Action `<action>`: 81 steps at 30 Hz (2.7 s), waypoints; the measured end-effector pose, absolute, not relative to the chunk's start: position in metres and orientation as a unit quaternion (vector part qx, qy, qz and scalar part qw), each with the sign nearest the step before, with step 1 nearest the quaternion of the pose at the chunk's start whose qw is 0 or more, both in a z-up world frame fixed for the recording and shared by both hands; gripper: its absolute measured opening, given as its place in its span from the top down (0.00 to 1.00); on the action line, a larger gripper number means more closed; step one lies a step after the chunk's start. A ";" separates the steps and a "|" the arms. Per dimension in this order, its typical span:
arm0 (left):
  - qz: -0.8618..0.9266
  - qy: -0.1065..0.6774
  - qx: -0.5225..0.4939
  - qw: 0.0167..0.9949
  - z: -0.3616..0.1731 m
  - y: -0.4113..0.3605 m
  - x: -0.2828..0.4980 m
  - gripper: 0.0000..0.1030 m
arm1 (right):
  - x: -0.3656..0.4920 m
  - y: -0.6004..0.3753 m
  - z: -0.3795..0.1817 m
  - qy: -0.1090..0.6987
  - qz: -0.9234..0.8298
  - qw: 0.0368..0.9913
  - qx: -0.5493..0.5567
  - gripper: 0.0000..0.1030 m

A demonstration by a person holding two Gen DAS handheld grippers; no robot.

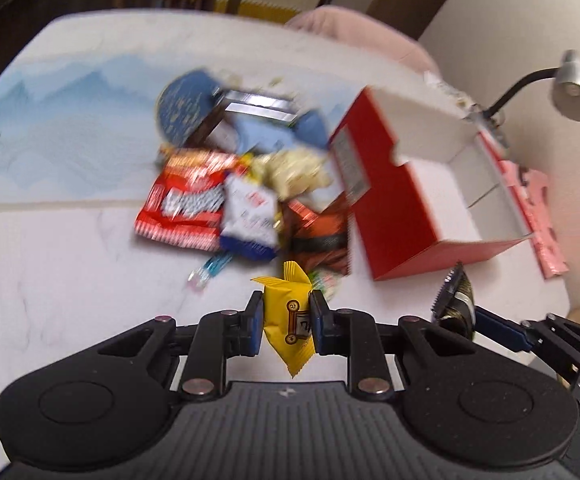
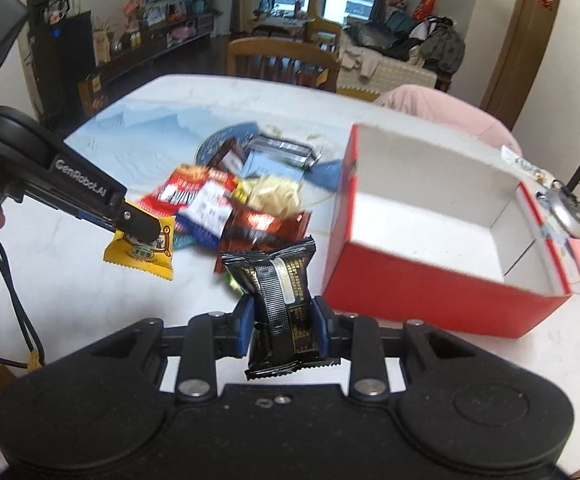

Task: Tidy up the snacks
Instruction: 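Carry the yellow candy and black chocolate with both tools over the red box, then open both tools to drop the candy and chocolate into the box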

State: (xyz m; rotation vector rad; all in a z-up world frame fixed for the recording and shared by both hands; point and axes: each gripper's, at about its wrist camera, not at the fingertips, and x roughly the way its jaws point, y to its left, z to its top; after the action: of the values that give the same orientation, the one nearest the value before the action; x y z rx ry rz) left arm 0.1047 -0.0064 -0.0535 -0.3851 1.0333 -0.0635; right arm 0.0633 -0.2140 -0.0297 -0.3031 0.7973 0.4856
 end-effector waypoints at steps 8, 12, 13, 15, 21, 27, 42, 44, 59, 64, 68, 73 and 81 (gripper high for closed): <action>-0.068 0.461 -0.152 0.871 -0.012 -0.034 0.127 0.78 | 0.091 -0.235 0.000 0.355 0.205 0.902 -0.138 0.71; -0.086 0.453 -0.134 0.877 0.002 -0.052 0.149 0.78 | 0.114 -0.251 0.007 0.351 0.186 0.908 -0.131 0.71; -0.090 0.452 -0.129 0.878 0.005 -0.057 0.156 0.78 | 0.120 -0.256 0.007 0.352 0.179 0.910 -0.128 0.71; -0.095 0.452 -0.120 0.879 0.008 -0.066 0.171 0.78 | 0.135 -0.266 0.007 0.357 0.171 0.910 -0.120 0.71; -0.111 0.462 -0.100 0.874 0.013 -0.098 0.212 0.78 | 0.176 -0.292 -0.002 0.378 0.153 0.907 -0.101 0.71; -0.112 0.475 -0.055 0.871 0.004 -0.139 0.255 0.78 | 0.218 -0.316 -0.020 0.409 0.135 0.898 -0.091 0.71; -0.098 0.565 -0.005 0.819 -0.069 -0.201 0.341 0.78 | 0.280 -0.339 -0.080 0.498 0.139 0.850 -0.096 0.71; -0.098 0.581 0.000 0.808 -0.079 -0.207 0.346 0.78 | 0.282 -0.339 -0.086 0.506 0.145 0.845 -0.098 0.71; -0.084 0.640 -0.004 0.763 -0.116 -0.212 0.350 0.78 | 0.293 -0.342 -0.102 0.538 0.157 0.823 -0.090 0.71; -0.086 0.640 -0.013 0.764 -0.112 -0.207 0.344 0.78 | 0.287 -0.345 -0.093 0.528 0.159 0.830 -0.077 0.71; -0.092 0.633 -0.022 0.768 -0.104 -0.203 0.337 0.77 | 0.277 -0.348 -0.080 0.518 0.158 0.838 -0.063 0.70; -0.108 0.616 -0.039 0.779 -0.088 -0.194 0.323 0.75 | 0.260 -0.350 -0.059 0.497 0.156 0.852 -0.051 0.70; -0.132 0.575 -0.053 0.806 -0.055 -0.173 0.293 0.75 | 0.227 -0.339 -0.024 0.458 0.147 0.876 -0.043 0.70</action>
State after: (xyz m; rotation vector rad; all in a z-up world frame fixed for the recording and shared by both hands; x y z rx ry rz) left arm 0.2928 -0.1730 -0.0554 -0.1133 1.2313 -0.2823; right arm 0.2269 -0.3390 -0.0239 -0.0887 0.9551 0.3067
